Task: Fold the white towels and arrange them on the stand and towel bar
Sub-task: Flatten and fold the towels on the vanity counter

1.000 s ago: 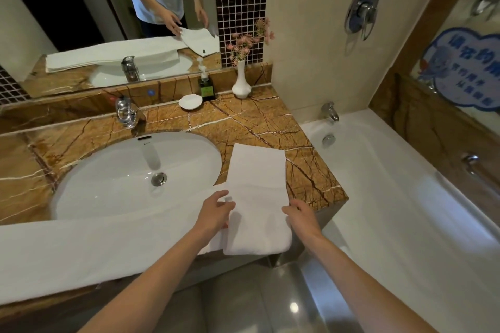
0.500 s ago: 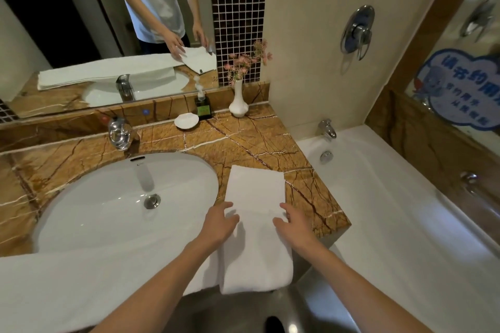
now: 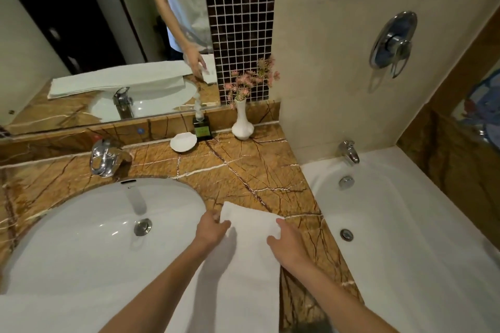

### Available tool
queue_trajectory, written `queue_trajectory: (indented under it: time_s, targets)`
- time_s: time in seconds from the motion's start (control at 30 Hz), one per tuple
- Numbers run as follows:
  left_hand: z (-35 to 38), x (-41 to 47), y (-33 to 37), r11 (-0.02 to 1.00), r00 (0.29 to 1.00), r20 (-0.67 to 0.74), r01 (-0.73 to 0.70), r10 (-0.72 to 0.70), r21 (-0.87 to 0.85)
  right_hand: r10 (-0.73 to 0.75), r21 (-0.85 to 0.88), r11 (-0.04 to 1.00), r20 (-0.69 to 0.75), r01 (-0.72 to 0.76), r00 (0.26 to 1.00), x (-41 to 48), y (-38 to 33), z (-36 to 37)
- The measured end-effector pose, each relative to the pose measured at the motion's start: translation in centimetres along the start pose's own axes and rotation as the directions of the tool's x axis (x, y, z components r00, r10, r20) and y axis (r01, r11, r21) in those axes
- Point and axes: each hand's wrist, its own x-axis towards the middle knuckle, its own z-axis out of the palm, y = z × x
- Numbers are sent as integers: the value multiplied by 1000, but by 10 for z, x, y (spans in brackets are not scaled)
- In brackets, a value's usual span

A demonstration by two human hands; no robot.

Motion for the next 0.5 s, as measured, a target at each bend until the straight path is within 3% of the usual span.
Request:
queue_trajectory:
  time_s: [0.1,0.3,0.5]
  targets:
    - [5,11,6,999,999,-23,29,-29,18,30,-4,1000,-37,-30,999,9,-2,5]
    - [10,29,16,996,998,-26,-53,55,67,41,-23,999,-71,-42,997,19,-3,3]
    - [3,18,22,972,993,-16,-121,120,-201,55,-102,992,-133,-69,990,24,-8,-10]
